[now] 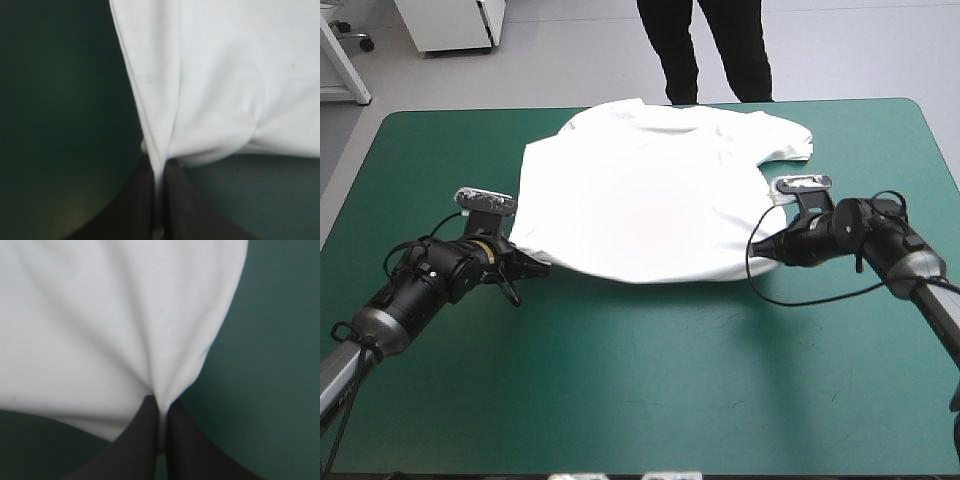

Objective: Fold the cloth

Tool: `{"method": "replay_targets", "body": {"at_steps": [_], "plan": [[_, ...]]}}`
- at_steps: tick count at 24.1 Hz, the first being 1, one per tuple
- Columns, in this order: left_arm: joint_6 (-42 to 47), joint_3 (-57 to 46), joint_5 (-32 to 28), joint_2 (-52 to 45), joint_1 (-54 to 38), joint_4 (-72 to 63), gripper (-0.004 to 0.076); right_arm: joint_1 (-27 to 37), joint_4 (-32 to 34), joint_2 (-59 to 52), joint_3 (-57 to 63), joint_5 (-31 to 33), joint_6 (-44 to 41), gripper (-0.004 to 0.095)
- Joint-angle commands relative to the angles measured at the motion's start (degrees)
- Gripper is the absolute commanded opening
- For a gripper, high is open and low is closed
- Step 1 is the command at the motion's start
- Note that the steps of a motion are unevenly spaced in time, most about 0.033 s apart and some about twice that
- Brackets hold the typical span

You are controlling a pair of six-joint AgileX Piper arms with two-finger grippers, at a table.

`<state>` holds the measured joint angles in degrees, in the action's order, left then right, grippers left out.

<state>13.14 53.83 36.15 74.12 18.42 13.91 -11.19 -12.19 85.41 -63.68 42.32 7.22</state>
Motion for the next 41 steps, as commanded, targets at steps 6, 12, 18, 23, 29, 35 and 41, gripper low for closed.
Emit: {"method": "replay_targets", "body": {"at_steps": [6, 12, 18, 23, 29, 35, 41], "plan": [[-2.7, -3.6, 10.0, -4.7, 3.4, -8.2, -0.0009, 0.3, -4.8, -13.0, 14.7, 3.0, 1.0, -0.0017], [-2.7, -9.1, 14.8, -10.3, 3.8, -14.3, -0.0009, 0.3, -6.5, -18.6, 20.9, 8.5, 0.7, -0.0017], [-2.2, -16.2, 21.0, -20.3, 5.0, -20.5, -0.0009, 0.3, -6.5, -25.3, 25.6, 14.4, -0.6, -0.0017], [-2.2, -19.3, 25.4, -25.6, 5.0, -24.6, -0.0009, 0.3, -6.4, -29.0, 26.4, 19.6, -3.0, -0.0017], [-7.4, -19.0, 29.1, -25.6, 5.0, -25.6, 0.0268, 0.3, -6.6, -27.9, 26.1, 23.1, -2.4, 0.0422], [-6.9, -9.0, 33.0, -25.6, 4.9, -23.6, 0.0695, 0.3, -4.3, -27.9, 17.8, 23.1, -3.9, 0.0584], [0.0, 4.4, 30.1, -24.3, 4.9, -9.3, 0.0662, 0.3, 4.1, -27.7, 3.8, 22.4, -7.7, 0.0581]]}}
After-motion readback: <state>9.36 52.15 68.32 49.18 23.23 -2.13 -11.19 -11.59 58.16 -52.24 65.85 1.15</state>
